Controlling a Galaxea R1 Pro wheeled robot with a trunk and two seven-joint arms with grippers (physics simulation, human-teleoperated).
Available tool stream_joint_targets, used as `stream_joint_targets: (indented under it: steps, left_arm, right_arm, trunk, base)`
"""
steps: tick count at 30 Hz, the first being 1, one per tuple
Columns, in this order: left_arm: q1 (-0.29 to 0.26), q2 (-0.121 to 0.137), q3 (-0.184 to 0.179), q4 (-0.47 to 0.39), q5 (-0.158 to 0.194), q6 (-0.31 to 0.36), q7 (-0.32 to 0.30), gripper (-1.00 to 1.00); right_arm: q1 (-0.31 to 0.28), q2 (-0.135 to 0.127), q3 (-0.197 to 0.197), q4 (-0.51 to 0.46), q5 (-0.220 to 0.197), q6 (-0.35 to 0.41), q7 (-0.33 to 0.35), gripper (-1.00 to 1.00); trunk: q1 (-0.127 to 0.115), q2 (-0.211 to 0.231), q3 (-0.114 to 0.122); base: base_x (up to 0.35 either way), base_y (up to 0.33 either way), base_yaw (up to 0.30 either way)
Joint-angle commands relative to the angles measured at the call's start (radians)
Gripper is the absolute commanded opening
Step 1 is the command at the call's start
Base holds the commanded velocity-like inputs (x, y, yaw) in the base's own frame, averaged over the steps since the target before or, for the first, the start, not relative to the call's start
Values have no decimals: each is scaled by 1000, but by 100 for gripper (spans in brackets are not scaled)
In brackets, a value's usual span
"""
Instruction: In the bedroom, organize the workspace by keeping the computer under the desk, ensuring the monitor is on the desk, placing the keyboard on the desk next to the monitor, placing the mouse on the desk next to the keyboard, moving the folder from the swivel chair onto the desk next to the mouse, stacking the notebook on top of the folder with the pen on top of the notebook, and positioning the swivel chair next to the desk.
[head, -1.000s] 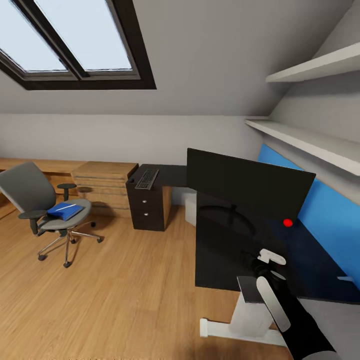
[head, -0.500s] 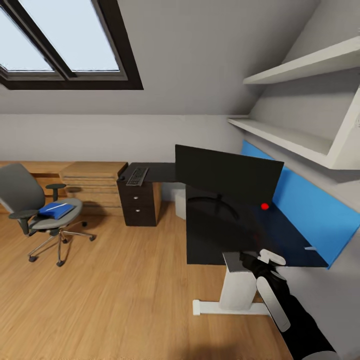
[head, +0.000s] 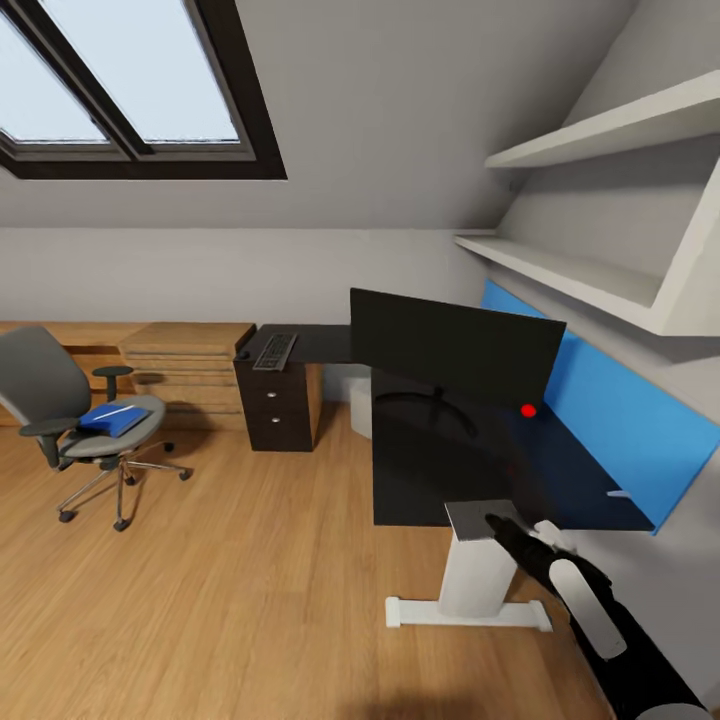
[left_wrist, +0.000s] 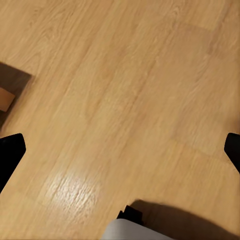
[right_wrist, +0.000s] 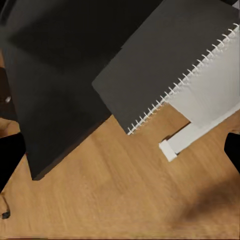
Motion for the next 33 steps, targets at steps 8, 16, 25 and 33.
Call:
stream_joint_targets:
  steps: [8, 16, 25, 33]
  left_arm:
    - [-1, -1, -7, -2, 11, -1, 5, 100]
    - [-1, -14, 15, -201, 10, 46, 17, 100]
    - [-1, -77, 189, -892, 124, 744, 134, 100]
    - [0, -49, 194, -907, 143, 807, 138, 100]
  right_arm:
    - [-1, -79, -50, 66, -284, 53, 82, 100]
    - [-4, -93, -153, 106, -394, 86, 82, 100]
    - [-5, -46, -232, 140, -434, 103, 118, 100]
    - [-5, -41, -234, 135, -429, 107, 211, 100]
  trunk:
    - [31, -58, -27]
    - [62, -114, -52]
    - [96, -177, -80]
    - [127, -233, -105]
  base:
    - [0, 0, 0]
    - [0, 0, 0]
    - [0, 0, 0]
    - [0, 0, 0]
